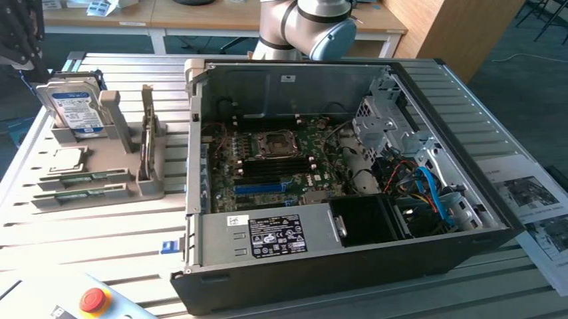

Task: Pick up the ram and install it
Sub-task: 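Pick up the ram and move it above insertion slot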

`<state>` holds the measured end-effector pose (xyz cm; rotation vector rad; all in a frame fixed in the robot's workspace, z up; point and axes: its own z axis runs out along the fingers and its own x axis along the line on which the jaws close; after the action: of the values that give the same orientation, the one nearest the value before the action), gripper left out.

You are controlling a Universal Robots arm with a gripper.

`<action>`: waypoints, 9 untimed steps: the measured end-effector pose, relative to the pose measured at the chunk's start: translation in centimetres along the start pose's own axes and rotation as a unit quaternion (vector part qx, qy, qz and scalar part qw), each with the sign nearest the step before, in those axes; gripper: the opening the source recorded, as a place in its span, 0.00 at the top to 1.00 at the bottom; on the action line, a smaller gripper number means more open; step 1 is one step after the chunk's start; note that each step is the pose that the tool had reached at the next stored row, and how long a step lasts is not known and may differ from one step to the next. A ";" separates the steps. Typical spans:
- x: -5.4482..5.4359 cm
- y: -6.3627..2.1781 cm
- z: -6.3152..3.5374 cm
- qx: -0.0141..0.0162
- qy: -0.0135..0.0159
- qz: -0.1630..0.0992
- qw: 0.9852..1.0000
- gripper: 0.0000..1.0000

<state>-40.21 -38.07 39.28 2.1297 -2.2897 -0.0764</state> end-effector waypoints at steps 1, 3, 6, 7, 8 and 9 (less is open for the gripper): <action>0.0 0.00 0.00 0.000 0.000 -0.009 1.000 0.90; 0.0 0.00 0.00 0.000 0.001 -0.014 1.000 0.90; 0.0 0.00 0.00 0.000 0.001 -0.014 1.000 0.90; 0.0 0.00 0.00 0.000 0.001 -0.014 1.000 0.90; 0.0 0.00 0.00 0.000 0.001 -0.015 1.000 0.90; 0.0 0.00 0.00 0.000 0.001 -0.017 1.000 0.90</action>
<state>-40.21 -38.09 39.28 2.1686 -2.2518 -0.0763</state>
